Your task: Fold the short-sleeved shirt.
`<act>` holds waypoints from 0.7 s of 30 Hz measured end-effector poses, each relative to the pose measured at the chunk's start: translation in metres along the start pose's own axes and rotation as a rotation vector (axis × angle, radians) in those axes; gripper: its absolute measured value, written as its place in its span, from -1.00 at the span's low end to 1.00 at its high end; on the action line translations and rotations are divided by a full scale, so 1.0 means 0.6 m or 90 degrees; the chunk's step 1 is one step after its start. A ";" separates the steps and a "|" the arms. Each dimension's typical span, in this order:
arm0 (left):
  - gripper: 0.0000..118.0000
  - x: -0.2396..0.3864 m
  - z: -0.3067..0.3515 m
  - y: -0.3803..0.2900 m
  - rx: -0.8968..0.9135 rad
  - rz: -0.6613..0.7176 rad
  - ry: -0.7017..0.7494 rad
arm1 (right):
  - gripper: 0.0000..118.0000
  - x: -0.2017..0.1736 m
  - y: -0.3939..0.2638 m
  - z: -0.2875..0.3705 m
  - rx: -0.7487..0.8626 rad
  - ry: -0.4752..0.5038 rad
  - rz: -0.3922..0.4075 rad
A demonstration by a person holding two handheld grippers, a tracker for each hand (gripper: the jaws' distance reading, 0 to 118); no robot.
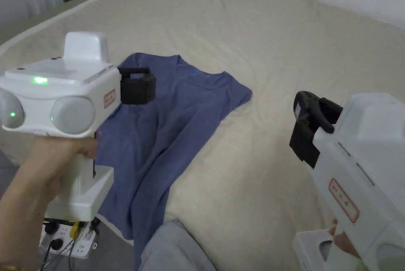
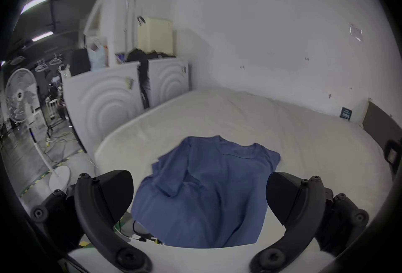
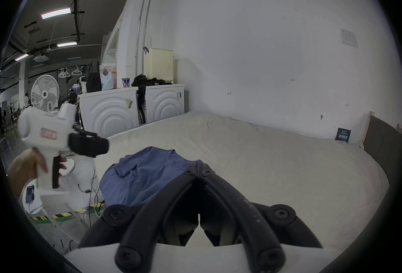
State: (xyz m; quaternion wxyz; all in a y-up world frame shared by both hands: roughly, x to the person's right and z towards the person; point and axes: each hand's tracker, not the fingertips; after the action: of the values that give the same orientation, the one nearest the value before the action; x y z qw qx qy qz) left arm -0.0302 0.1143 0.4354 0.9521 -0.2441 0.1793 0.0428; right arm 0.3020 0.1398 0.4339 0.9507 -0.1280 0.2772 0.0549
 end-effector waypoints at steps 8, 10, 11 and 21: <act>1.00 0.068 -0.306 0.019 -0.226 -0.053 -0.065 | -0.97 0.033 -0.026 -0.070 -0.060 -0.026 -0.015; 1.00 0.078 -0.375 0.019 -0.280 -0.009 -0.083 | -0.97 0.046 -0.037 -0.089 -0.072 -0.032 -0.018; 1.00 0.082 -0.407 0.015 -0.302 -0.004 -0.087 | -0.97 0.050 -0.041 -0.096 -0.076 -0.037 -0.020; 0.43 0.112 -0.488 0.009 -0.415 -0.055 -0.091 | -0.97 0.093 -0.091 -0.122 -0.132 -0.076 -0.064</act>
State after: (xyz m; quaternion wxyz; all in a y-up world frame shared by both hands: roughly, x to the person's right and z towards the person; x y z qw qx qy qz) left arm -0.0624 -0.0220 0.1699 0.8351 -0.5394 0.0785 0.0748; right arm 0.3208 0.0694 0.3555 0.9487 -0.2357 0.2063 0.0427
